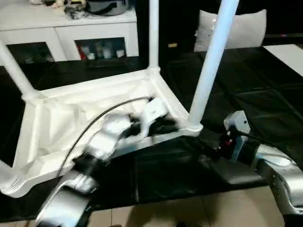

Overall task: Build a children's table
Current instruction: Rotate table base

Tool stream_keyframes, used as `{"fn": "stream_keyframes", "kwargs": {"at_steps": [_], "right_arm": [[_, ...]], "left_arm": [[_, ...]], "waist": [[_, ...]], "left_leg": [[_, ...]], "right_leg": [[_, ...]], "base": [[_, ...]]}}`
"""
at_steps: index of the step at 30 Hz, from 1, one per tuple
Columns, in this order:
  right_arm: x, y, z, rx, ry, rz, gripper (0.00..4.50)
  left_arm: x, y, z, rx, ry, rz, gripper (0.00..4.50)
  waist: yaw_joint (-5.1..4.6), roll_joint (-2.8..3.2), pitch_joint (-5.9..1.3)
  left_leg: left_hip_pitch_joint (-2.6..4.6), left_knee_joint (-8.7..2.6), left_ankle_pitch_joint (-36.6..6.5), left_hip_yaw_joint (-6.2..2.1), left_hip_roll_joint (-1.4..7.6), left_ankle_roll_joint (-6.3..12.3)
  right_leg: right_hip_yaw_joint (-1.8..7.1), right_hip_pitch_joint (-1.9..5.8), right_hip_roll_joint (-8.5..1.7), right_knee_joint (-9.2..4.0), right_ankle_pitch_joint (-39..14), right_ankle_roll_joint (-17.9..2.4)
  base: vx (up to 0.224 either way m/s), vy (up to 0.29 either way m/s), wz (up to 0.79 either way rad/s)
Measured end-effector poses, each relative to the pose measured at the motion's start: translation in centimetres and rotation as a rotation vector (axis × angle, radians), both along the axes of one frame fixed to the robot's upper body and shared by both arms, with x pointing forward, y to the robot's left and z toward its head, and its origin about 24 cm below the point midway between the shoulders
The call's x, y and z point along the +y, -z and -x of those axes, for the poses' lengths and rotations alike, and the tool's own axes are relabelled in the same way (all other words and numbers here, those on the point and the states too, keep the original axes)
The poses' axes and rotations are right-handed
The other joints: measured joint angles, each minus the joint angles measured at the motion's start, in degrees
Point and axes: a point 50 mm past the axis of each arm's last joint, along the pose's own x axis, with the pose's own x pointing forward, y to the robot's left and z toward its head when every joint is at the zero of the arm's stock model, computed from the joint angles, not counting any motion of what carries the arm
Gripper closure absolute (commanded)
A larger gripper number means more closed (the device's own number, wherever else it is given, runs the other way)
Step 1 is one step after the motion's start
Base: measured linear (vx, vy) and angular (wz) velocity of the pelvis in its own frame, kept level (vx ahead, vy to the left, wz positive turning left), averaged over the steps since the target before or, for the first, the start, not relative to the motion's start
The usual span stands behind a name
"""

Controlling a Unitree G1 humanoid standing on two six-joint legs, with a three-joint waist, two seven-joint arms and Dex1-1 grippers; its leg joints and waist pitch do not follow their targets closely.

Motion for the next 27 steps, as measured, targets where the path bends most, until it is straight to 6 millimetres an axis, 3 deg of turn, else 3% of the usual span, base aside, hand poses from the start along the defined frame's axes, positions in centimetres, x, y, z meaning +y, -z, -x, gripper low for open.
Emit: {"fn": "stream_keyframes", "kwargs": {"at_steps": [1, 5, 9, 13, 16, 22, 27], "right_arm": [[0.1, -0.1, 0.0, -0.003, -0.004, -0.003, 0.00], [1.9, -1.0, -0.9, -0.048, -0.029, -0.020, 0.00], [3.7, -1.0, -2.0, -0.063, -0.024, -0.016, 0.00], [6.3, -0.7, -3.5, -0.054, -0.015, 0.002, 0.00], [8.1, -0.6, -4.8, -0.068, -0.017, 0.059, 0.00], [8.8, 1.4, -6.2, -0.025, 0.097, 0.130, 0.00], [8.7, 1.5, -7.9, -0.023, 0.300, 0.093, 0.00]], "left_arm": [[0.2, 0.1, 0.1, 0.011, -0.003, -0.004, 3.13], [4.2, -0.6, 2.0, 0.065, -0.033, -0.050, 2.73], [7.4, -0.7, 4.2, 0.152, -0.059, -0.097, 2.47], [7.7, -1.2, 6.0, 0.205, -0.065, -0.059, 2.24], [8.5, -1.7, 7.0, 0.230, -0.094, -0.118, 2.24], [9.2, -1.1, 8.0, 0.308, -0.160, -0.180, 2.24], [9.3, -1.0, 8.1, 0.285, -0.200, -0.236, 2.24]], "waist": [[-0.02, 0.00, 0.00], [-1.40, 0.04, -0.03], [-1.65, 0.03, -0.04], [-0.88, 0.00, -0.02], [-1.06, -0.14, -0.04], [-1.03, -0.26, 0.01], [-1.16, -0.26, 0.02]], "left_leg": [[-0.05, 0.00, 0.00, -0.02, -0.02, 0.00], [0.08, -0.07, 0.00, -0.26, -0.05, -0.01], [0.04, -0.11, -0.02, -0.39, -0.05, 0.00], [0.03, -0.12, -0.02, -0.41, -0.18, 0.01], [0.12, -0.11, -0.03, -0.38, -0.26, -0.01], [0.15, -0.10, 0.00, -0.39, -0.22, -0.05], [0.28, -0.08, 0.00, -0.38, -0.30, -0.04]], "right_leg": [[0.00, 0.01, 0.00, -0.13, 0.03, 0.05], [0.02, 0.25, 0.04, -0.57, 0.16, 0.23], [0.26, 0.32, 0.02, -0.57, 0.16, 0.23], [0.49, 0.29, 0.01, -0.45, 0.17, 0.21], [0.85, 0.29, 0.04, 0.06, 0.15, 0.23], [1.00, 0.21, 0.16, 0.34, 0.06, 0.24], [1.38, 0.22, 0.23, 0.34, 0.06, 0.25]], "base": [[0.000, 0.000, 0.00], [0.000, 0.000, 0.00], [0.000, 0.000, 0.00], [0.000, 0.000, 0.00], [0.000, 0.000, 0.00], [0.000, 0.000, 0.00], [0.000, 0.000, 0.00]]}}
